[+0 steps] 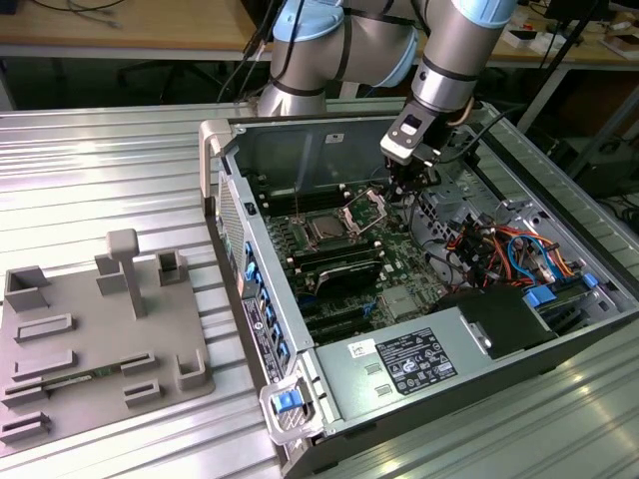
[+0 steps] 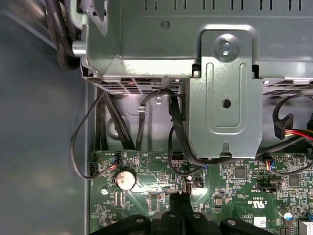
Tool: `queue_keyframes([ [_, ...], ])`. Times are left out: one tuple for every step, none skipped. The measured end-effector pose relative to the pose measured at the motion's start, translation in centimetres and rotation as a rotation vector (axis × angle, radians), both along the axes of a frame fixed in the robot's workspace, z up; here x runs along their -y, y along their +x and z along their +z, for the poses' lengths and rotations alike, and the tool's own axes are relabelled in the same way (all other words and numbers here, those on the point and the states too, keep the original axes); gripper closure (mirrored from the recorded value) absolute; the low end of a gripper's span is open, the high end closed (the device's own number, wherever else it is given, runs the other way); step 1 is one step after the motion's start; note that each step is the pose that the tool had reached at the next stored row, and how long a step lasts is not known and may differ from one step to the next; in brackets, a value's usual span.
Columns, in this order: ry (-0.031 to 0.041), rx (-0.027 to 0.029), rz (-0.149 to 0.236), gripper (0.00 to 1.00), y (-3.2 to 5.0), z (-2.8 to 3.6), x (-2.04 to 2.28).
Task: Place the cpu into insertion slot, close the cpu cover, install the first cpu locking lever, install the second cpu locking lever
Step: 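Close the cpu cover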
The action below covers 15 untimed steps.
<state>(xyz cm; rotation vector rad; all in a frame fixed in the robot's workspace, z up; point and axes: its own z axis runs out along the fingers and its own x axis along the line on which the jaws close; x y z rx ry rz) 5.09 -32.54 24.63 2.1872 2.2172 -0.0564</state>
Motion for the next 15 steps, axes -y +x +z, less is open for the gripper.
queue_keyframes([
  [0.0,0.0,0.0,0.89,-0.03,-0.2,0.0],
  [0.0,0.0,0.0,0.89,-0.09,-0.3,0.0],
  [0.0001,0.0,0.0,0.89,-0.2,-0.39,0.0],
  [-0.0001,-0.0001,0.0,0.89,-0.36,-0.43,0.0],
  [0.0,0.0,0.0,0.89,-0.85,-0.46,0.0],
  [-0.0001,-0.0001,0.0,0.89,-1.12,-0.46,0.0],
  [-0.0001,0.0,0.0,0.89,-1.26,-0.46,0.01],
  [0.0,0.0,0.0,0.89,-1.45,-0.46,0.0],
  [0.0001,0.0,0.0,0.89,-1.77,-0.46,0.0],
  [0.0,0.0,0.0,0.89,-2.04,-0.46,0.0],
  [0.0,0.0,0.0,0.89,-2.2,-0.46,0.0],
  [0.0,0.0,0.0,0.89,-2.39,-0.46,0.0],
  [0.0,0.0,0.0,0.89,-2.56,-0.46,0.0],
  [0.0001,0.0,0.0,0.89,-2.69,-0.46,0.0],
  [0.0,0.0001,0.0,0.89,-2.86,-0.46,0.0],
])
